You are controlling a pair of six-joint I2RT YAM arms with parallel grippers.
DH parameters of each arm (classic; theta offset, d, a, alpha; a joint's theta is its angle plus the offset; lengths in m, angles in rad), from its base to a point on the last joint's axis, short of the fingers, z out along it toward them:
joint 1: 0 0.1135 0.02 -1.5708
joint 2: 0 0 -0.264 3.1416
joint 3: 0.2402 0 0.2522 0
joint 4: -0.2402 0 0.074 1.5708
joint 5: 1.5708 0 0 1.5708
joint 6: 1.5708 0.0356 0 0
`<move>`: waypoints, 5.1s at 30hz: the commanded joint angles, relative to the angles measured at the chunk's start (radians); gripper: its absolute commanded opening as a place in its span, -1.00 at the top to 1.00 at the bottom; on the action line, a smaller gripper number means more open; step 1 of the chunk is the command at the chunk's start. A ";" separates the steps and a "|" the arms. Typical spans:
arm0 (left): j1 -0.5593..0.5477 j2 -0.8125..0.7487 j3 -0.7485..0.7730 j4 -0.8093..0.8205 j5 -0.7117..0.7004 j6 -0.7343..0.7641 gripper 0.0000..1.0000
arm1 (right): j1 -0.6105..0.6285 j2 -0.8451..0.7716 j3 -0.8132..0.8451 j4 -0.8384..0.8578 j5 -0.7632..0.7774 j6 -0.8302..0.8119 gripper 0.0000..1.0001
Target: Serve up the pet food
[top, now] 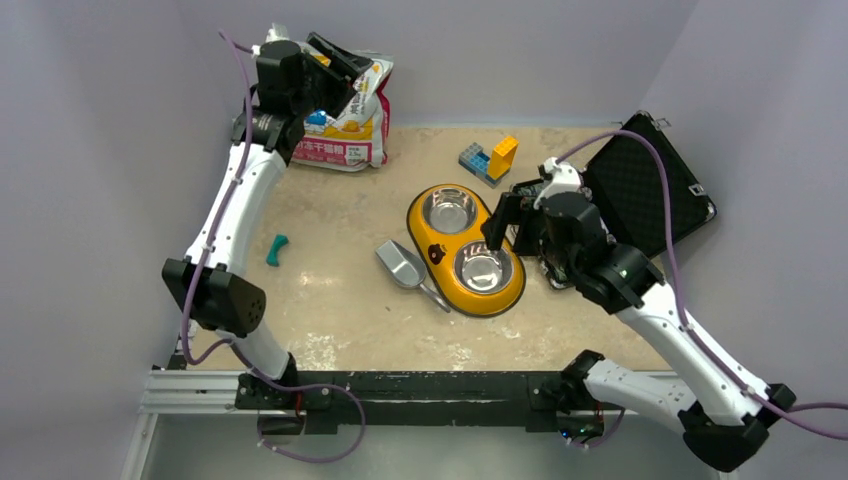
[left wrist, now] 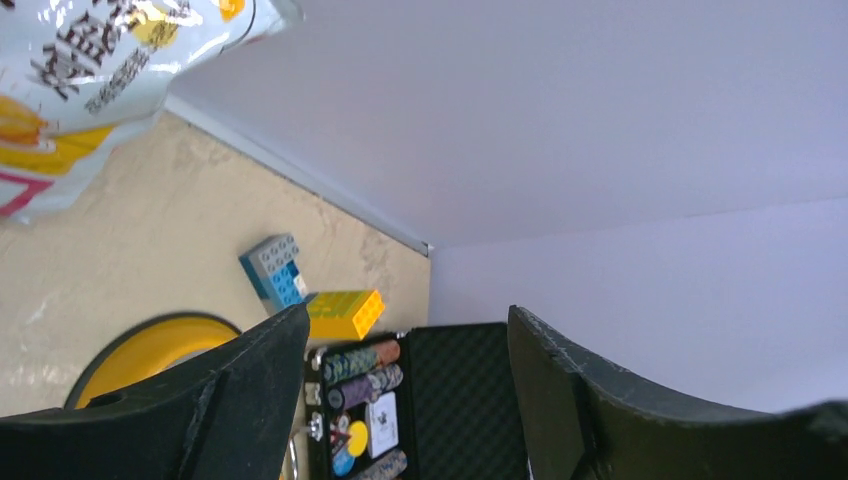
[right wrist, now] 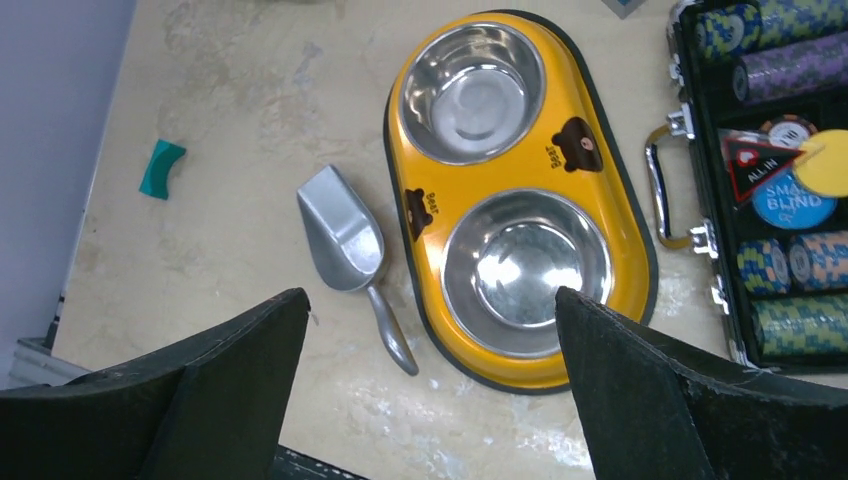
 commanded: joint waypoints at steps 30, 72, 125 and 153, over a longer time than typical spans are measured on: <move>0.293 0.187 0.096 -0.105 -0.016 0.716 -0.79 | -0.183 1.415 1.045 0.827 -0.524 0.253 -0.92; 0.321 0.350 -0.082 0.561 0.023 0.572 1.00 | -0.139 0.871 0.456 0.571 -0.625 0.098 -0.86; 0.080 -0.542 -1.018 0.247 0.137 0.502 1.00 | 0.026 1.278 1.144 0.156 -0.397 0.280 0.81; 0.062 -1.049 -0.544 -0.701 0.056 0.492 0.46 | 0.145 0.997 0.994 0.013 -0.912 -0.159 1.00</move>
